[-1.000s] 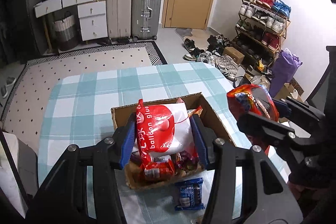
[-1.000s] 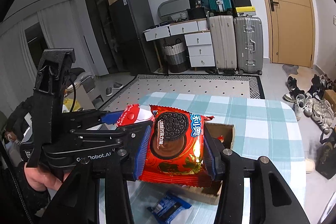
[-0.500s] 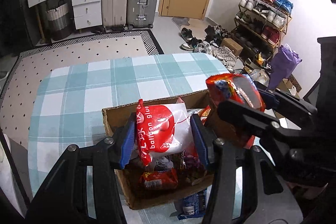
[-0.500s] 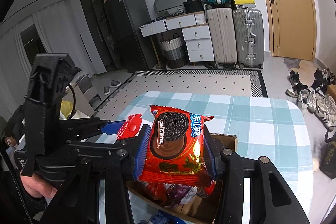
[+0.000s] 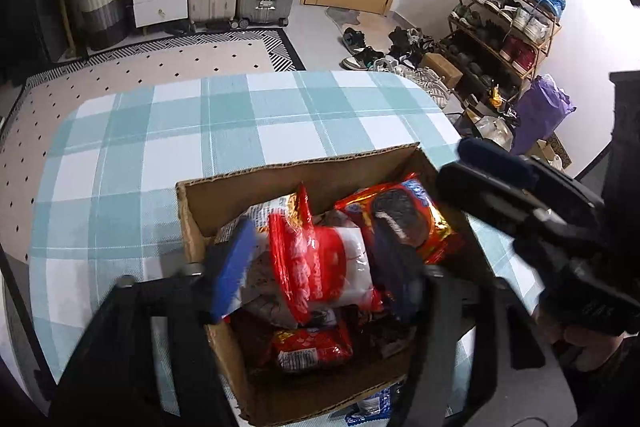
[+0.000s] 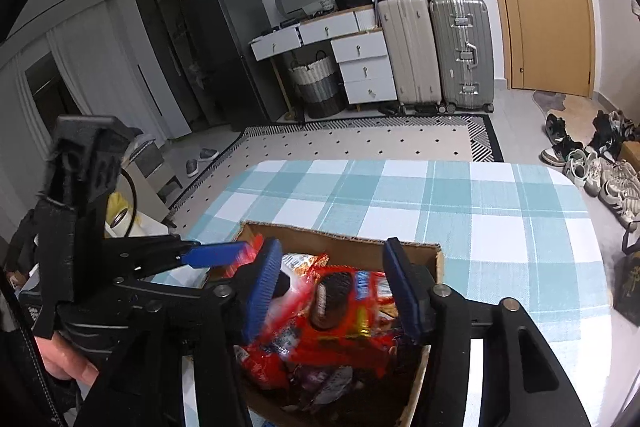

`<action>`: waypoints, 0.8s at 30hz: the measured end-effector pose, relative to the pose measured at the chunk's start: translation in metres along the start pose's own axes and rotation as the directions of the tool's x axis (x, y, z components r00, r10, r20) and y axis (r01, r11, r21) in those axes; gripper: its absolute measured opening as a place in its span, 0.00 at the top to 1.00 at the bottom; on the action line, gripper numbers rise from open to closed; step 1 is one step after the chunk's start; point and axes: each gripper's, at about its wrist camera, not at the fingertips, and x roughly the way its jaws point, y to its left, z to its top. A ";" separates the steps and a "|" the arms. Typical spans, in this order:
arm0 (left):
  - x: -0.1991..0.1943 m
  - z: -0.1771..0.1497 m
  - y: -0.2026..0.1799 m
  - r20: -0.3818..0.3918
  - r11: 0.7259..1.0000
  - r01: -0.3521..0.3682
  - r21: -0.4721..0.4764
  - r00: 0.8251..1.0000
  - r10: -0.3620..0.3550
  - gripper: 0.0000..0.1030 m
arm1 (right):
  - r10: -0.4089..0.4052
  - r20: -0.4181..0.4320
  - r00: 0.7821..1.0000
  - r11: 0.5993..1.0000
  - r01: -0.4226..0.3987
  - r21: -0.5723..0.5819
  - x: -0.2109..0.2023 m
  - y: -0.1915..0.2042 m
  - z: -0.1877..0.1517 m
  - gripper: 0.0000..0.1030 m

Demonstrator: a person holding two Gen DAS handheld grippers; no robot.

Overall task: Organize snacks
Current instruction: 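Open both grippers to drop the bags into the cardboard box, then withdraw both tools from the box toward the blue and cracker packs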

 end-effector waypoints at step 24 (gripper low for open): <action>-0.084 -0.038 -0.021 0.094 0.998 -0.061 -0.012 0.994 0.062 0.19 | -0.021 0.128 0.992 1.000 0.021 -0.001 -0.104 0.019 -0.018 0.35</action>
